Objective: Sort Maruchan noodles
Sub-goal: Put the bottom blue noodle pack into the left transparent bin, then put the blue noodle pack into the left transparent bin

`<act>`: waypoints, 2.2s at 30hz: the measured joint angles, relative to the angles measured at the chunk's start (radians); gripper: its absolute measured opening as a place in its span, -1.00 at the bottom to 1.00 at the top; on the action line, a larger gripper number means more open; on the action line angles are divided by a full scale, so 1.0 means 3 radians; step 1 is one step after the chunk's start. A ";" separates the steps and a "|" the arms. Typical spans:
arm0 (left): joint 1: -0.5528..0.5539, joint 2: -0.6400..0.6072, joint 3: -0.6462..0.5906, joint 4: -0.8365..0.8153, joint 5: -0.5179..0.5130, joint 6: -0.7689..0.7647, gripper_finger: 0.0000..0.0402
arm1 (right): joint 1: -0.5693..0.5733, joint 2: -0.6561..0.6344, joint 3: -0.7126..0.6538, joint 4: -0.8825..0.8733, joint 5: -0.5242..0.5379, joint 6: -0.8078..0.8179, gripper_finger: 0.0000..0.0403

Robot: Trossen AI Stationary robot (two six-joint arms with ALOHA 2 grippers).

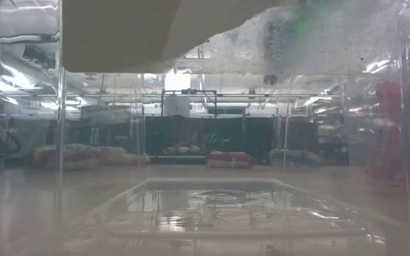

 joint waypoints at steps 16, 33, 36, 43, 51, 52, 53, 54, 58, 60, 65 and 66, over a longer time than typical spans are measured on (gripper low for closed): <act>0.0232 -0.1006 0.0004 -0.0075 -0.1469 -0.0439 0.19 | -0.0713 0.0993 -0.0739 0.0760 0.0210 -0.2302 0.02; 0.0829 -0.1329 0.0002 0.1301 -0.2353 0.1372 0.18 | -0.0838 0.1444 -0.0776 0.1198 0.0537 -0.1847 -0.64; 0.0966 -0.1388 0.0003 0.1566 -0.2671 0.2090 0.18 | -0.0791 0.1238 -0.0732 0.1133 0.0543 -0.1625 -0.91; 0.1461 -0.1379 0.0003 0.1648 -0.3546 0.3070 0.19 | -0.0527 0.0495 -0.0338 0.1091 0.0195 -0.0608 -0.91; 0.2187 -0.1163 0.0001 0.1724 -0.2789 0.3122 0.36 | 0.0020 0.0028 -0.0231 0.2546 -0.1110 0.0361 -0.97; 0.2264 -0.1141 0.0001 0.1781 -0.2633 0.3180 0.39 | 0.0111 0.0030 -0.0231 0.2598 -0.1202 0.0429 -0.97; 0.2346 -0.1123 0.0001 0.1834 -0.2453 0.3198 0.41 | 0.0206 0.0047 -0.0231 0.2621 -0.1272 0.0496 -0.97; 0.2422 -0.1102 0.0001 0.1882 -0.2305 0.3236 0.42 | 0.0302 0.0070 -0.0232 0.2627 -0.1332 0.0565 -0.97; 0.2599 -0.1036 0.0001 0.1904 -0.1798 0.3377 0.46 | 0.0742 0.0252 -0.0234 0.2841 -0.1446 0.0831 -0.98; 0.2675 -0.1040 0.0002 0.1910 -0.1489 0.3337 0.47 | 0.0945 0.0386 -0.0169 0.2964 -0.1459 0.0941 -0.98; 0.2877 -0.1004 0.0243 0.1521 -0.0762 0.3196 0.47 | 0.1278 0.0863 0.0369 0.2930 -0.1520 0.0966 -0.98; 0.2906 -0.1000 0.0325 0.1411 -0.0621 0.3202 0.47 | 0.1310 0.0965 0.0499 0.2916 -0.1602 0.0962 -0.98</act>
